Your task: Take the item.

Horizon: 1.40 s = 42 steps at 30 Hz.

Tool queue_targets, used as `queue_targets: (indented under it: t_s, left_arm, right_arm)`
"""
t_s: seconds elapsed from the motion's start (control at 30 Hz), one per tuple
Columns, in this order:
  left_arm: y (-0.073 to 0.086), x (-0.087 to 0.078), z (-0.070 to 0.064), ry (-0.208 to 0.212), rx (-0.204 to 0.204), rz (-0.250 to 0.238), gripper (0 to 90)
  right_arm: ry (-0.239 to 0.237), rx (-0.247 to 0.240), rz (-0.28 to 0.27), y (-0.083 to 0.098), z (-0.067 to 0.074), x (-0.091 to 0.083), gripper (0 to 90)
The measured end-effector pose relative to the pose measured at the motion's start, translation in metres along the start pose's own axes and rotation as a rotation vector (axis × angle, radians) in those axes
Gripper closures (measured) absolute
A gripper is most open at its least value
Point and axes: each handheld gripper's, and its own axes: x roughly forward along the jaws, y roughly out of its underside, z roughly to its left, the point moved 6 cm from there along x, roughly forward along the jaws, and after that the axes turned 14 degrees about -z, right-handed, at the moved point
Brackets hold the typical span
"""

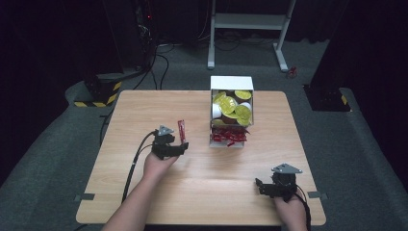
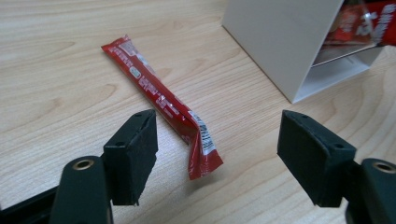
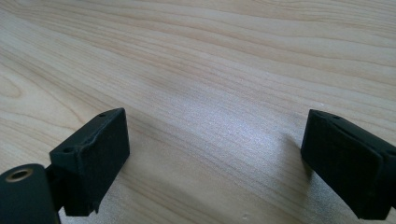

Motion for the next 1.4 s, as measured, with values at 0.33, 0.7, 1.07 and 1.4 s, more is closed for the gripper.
queue_targets:
  t_s: [0.33,0.7,1.07,1.4]
  left_arm:
    - [-0.002,-0.017,0.0,0.0,0.037,-0.002,21.3]
    - [0.007,-0.04,0.014,-0.021,0.071,-0.012,20.8]
    - [0.033,-0.075,0.039,-0.041,0.06,0.023,21.1]
    - [0.079,-0.12,0.074,-0.09,0.057,0.1,19.2]
  right_arm:
    - [0.0,0.0,0.0,0.0,0.0,0.0,7.7]
    - [0.0,0.0,0.0,0.0,0.0,0.0,7.7]
    - [0.0,0.0,0.0,0.0,0.0,0.0,7.7]
    - [0.0,0.0,0.001,0.0,0.0,0.0,7.7]
